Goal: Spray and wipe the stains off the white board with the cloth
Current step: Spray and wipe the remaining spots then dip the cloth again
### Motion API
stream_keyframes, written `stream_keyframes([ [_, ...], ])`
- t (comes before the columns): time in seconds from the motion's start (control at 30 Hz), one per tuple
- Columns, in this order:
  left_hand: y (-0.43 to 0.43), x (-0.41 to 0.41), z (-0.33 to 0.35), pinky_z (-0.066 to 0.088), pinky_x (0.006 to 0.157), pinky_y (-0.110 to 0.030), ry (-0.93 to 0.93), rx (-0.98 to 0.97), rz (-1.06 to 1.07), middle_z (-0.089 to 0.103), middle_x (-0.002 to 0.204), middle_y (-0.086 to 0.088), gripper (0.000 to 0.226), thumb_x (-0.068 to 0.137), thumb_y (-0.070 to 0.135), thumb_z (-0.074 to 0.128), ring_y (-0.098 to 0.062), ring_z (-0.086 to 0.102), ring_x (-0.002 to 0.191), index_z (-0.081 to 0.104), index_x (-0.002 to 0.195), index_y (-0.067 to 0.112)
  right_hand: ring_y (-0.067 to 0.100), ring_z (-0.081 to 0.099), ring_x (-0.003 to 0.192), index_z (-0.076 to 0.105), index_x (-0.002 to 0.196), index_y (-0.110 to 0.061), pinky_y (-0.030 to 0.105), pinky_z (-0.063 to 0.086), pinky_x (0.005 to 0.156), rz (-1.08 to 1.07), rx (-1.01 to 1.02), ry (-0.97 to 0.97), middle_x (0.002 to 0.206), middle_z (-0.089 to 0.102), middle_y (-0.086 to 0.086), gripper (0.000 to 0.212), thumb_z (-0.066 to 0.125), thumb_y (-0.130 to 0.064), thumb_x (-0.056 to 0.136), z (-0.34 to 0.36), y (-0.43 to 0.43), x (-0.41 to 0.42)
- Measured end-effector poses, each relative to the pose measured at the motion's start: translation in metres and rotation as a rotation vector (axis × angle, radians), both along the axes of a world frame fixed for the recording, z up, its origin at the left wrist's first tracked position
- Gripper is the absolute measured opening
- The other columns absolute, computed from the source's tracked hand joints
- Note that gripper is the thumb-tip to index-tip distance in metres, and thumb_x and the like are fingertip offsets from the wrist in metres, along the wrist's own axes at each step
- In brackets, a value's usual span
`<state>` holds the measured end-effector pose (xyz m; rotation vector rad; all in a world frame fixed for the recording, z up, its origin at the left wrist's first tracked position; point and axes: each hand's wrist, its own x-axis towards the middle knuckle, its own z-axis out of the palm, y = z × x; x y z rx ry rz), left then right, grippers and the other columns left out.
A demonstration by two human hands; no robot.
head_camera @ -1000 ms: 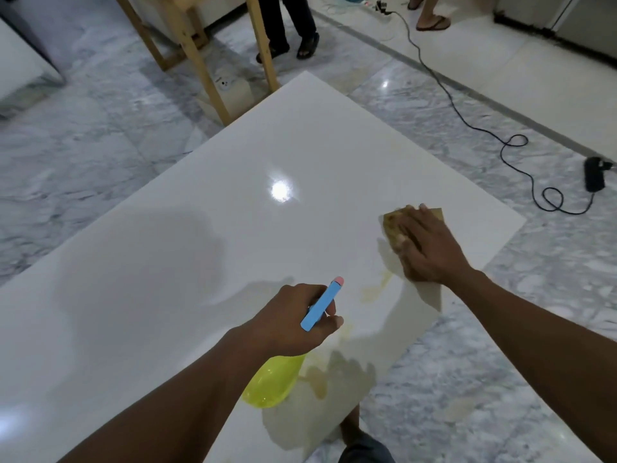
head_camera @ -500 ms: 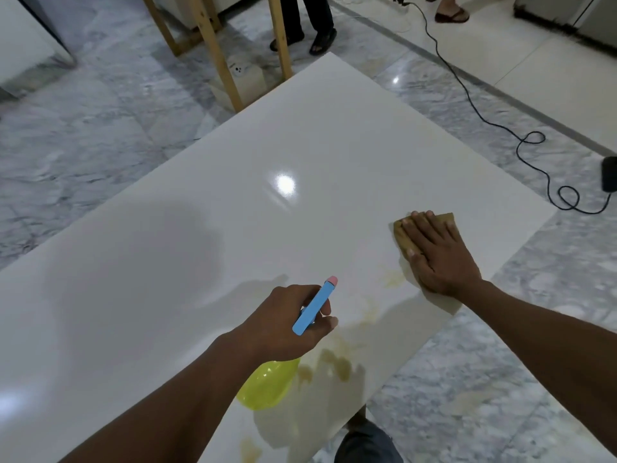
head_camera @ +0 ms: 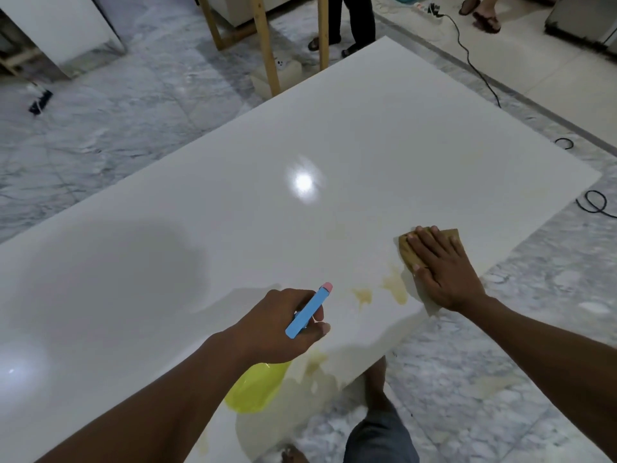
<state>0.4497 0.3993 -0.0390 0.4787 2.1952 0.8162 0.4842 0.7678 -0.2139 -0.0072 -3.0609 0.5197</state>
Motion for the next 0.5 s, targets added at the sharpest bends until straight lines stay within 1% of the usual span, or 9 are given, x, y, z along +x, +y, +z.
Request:
stream_keyframes([
  [0.07,-0.019,0.015,-0.001,0.064,0.076,-0.042,-0.006,-0.008,-0.007,0.069,0.09,-0.006,0.02,0.095,0.035,0.074,-0.017,0.064,0.064,0.064,0.091,0.018,0.02,0.007,0.155,0.026,0.157,-0.027,0.054,0.012,0.122,-0.025,-0.013,-0.012,0.167,0.017,-0.004,0.064,0.024,-0.048,0.097,-0.001,-0.01,0.004],
  [0.13,-0.032,0.026,-0.004,0.064,0.076,-0.042,-0.004,-0.006,-0.005,0.069,0.093,-0.008,0.02,0.095,0.035,0.073,-0.025,0.068,0.071,0.065,0.093,0.018,0.02,0.008,0.155,0.026,0.157,-0.028,0.053,0.011,0.122,-0.062,-0.043,-0.023,0.166,0.019,-0.004,0.064,0.022,-0.048,0.097,-0.002,-0.015,0.003],
  [0.17,-0.038,0.03,-0.007,0.063,0.076,-0.042,-0.003,-0.007,0.0,0.069,0.094,-0.008,0.019,0.095,0.036,0.073,-0.026,0.068,0.071,0.066,0.094,0.018,0.02,0.008,0.155,0.026,0.157,-0.028,0.052,0.01,0.122,-0.064,-0.059,-0.03,0.166,0.019,-0.004,0.063,0.021,-0.048,0.097,-0.001,-0.02,0.004],
  [0.23,-0.044,0.038,-0.011,0.063,0.076,-0.044,-0.01,-0.018,0.003,0.069,0.094,-0.01,0.019,0.095,0.036,0.073,-0.021,0.064,0.065,0.066,0.094,0.018,0.018,0.007,0.155,0.028,0.156,-0.028,0.049,0.007,0.122,-0.032,-0.09,-0.041,0.166,0.018,-0.005,0.063,0.021,-0.048,0.097,0.001,-0.04,0.006],
  [0.3,-0.044,0.042,-0.013,0.063,0.076,-0.047,-0.028,-0.026,0.0,0.07,0.092,-0.011,0.019,0.094,0.036,0.073,-0.015,0.061,0.064,0.065,0.092,0.019,0.019,0.008,0.155,0.029,0.156,-0.027,0.049,0.008,0.122,0.009,-0.072,-0.032,0.165,0.018,-0.006,0.063,0.025,-0.048,0.098,0.0,-0.065,0.012],
  [0.33,-0.043,0.043,-0.013,0.063,0.076,-0.048,-0.039,-0.021,0.002,0.07,0.091,-0.011,0.019,0.094,0.037,0.073,-0.014,0.061,0.064,0.064,0.091,0.019,0.02,0.009,0.155,0.029,0.156,-0.026,0.049,0.009,0.122,0.021,-0.049,-0.022,0.165,0.018,-0.006,0.064,0.029,-0.049,0.097,-0.002,-0.076,0.016],
  [0.4,-0.036,0.041,-0.011,0.063,0.075,-0.049,-0.036,-0.012,0.004,0.07,0.09,-0.009,0.019,0.093,0.037,0.073,-0.015,0.061,0.065,0.064,0.091,0.02,0.022,0.008,0.155,0.027,0.157,-0.025,0.049,0.009,0.122,0.021,-0.013,-0.02,0.166,0.016,-0.005,0.067,0.034,-0.051,0.095,-0.002,-0.085,0.017],
  [0.5,-0.026,0.035,-0.003,0.064,0.076,-0.047,-0.039,0.006,0.032,0.07,0.091,-0.005,0.018,0.093,0.038,0.074,-0.022,0.065,0.069,0.065,0.091,0.022,0.023,0.008,0.155,0.025,0.158,-0.024,0.051,0.011,0.122,0.02,0.002,-0.05,0.166,0.013,-0.004,0.067,0.032,-0.048,0.095,0.002,-0.085,0.016],
])
